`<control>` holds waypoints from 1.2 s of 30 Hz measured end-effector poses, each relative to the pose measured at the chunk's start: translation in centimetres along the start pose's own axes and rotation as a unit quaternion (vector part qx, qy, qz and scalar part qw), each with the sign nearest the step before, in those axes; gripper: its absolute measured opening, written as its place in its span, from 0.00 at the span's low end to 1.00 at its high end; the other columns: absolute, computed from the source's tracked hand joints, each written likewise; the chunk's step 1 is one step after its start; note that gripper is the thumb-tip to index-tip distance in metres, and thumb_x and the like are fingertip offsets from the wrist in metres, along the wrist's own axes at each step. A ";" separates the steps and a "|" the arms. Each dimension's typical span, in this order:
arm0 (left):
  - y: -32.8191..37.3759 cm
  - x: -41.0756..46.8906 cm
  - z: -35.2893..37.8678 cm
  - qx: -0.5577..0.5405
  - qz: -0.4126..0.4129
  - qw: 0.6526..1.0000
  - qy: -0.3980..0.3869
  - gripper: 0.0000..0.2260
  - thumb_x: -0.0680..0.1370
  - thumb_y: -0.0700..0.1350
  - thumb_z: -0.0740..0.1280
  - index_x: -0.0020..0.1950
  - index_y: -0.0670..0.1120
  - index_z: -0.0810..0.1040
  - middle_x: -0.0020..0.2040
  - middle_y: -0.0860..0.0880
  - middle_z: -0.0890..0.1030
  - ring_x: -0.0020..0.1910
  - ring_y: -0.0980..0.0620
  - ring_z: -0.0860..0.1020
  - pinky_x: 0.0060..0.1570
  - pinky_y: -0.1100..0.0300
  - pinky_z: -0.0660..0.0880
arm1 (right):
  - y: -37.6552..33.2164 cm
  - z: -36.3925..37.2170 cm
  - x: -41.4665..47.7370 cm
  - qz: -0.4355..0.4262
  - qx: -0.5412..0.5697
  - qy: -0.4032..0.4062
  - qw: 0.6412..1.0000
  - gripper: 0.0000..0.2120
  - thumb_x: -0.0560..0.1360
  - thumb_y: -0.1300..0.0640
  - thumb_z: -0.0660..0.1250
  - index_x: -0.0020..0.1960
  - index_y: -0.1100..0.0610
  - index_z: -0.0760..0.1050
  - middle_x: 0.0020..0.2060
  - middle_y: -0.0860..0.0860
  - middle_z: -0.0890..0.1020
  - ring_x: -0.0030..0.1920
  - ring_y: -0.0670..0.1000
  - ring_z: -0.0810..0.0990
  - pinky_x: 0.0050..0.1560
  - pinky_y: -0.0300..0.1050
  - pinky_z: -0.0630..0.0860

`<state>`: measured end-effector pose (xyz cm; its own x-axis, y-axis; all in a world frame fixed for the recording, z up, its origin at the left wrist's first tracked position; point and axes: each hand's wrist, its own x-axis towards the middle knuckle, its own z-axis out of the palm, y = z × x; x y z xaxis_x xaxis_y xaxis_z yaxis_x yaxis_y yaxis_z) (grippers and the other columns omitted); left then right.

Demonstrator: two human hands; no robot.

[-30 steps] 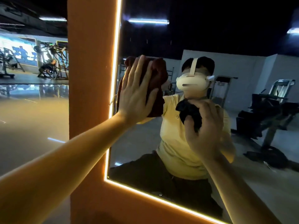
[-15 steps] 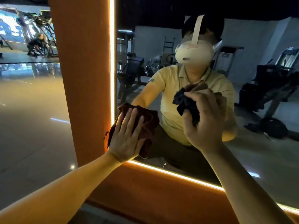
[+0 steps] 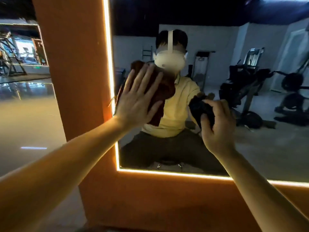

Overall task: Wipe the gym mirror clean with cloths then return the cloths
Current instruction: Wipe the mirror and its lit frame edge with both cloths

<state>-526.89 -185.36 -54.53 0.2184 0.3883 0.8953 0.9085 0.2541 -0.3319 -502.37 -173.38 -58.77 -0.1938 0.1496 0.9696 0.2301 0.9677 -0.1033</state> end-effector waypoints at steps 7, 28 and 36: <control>3.1 -0.2 1.1 -0.007 -0.021 1.000 -0.011 0.32 0.87 0.58 0.53 0.86 0.43 0.51 0.86 0.38 0.48 0.85 0.39 0.48 0.82 0.39 0.43 | 0.9 -0.9 -0.5 0.011 -0.007 0.006 1.000 0.14 0.79 0.59 0.64 0.63 0.62 0.76 0.54 0.58 0.79 0.52 0.55 0.78 0.49 0.53 0.75; 8.3 1.5 2.6 0.053 0.273 0.953 -0.122 0.32 0.86 0.60 0.53 0.86 0.51 0.48 0.85 0.44 0.50 0.85 0.44 0.47 0.83 0.44 0.38 | 6.3 -5.5 -4.2 0.106 0.023 -0.011 0.994 0.17 0.81 0.54 0.60 0.68 0.58 0.73 0.58 0.56 0.78 0.53 0.51 0.77 0.51 0.53 0.77; 10.0 5.6 2.7 0.011 -0.015 1.000 0.022 0.32 0.87 0.57 0.53 0.87 0.44 0.49 0.86 0.40 0.48 0.85 0.41 0.47 0.83 0.41 0.44 | 6.0 -4.7 -2.4 0.126 0.083 0.025 0.988 0.17 0.82 0.55 0.60 0.69 0.58 0.72 0.60 0.56 0.77 0.54 0.44 0.72 0.52 0.50 0.77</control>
<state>-517.56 -178.25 -53.63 0.2072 0.3411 0.9169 0.9068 0.2847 -0.3109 -496.07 -168.85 -60.72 -0.1027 0.3844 0.9174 0.1040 0.9214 -0.3744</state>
